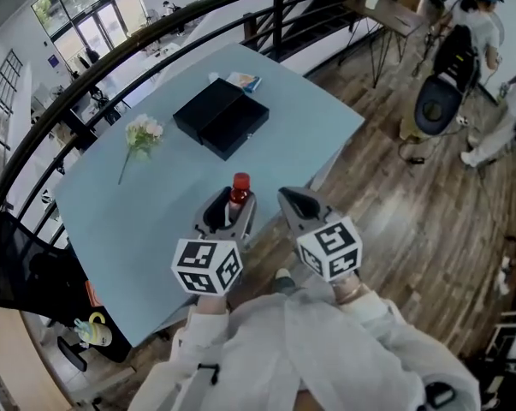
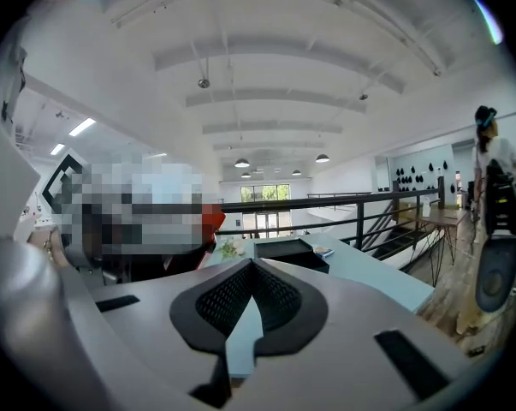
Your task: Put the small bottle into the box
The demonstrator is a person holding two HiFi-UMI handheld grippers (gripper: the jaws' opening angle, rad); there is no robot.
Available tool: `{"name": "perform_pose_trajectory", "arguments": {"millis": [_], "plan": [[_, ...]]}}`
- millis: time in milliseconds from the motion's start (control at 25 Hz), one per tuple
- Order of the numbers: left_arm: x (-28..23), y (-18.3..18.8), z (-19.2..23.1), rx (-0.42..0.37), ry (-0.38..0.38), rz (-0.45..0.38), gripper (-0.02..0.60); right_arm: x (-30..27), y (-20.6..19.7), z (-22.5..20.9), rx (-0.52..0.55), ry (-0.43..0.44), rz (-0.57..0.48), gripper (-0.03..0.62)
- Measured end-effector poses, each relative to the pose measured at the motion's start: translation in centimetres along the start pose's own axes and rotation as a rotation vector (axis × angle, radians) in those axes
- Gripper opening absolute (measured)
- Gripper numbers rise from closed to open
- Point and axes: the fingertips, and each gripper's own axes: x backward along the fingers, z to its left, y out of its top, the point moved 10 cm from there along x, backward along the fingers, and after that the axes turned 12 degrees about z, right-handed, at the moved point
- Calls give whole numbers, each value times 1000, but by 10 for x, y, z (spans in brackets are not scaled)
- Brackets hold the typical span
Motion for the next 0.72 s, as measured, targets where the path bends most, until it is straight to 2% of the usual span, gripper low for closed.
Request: {"name": "perform_pose_trajectory", "arguments": {"millis": [360,720], "plan": [[-68,28,-3,34,43,5,204,-26,10,-79,-6,50,-11,2],[-100,36,8,70,62,51,204,-51,3,-110,-68,97,42,2]]}}
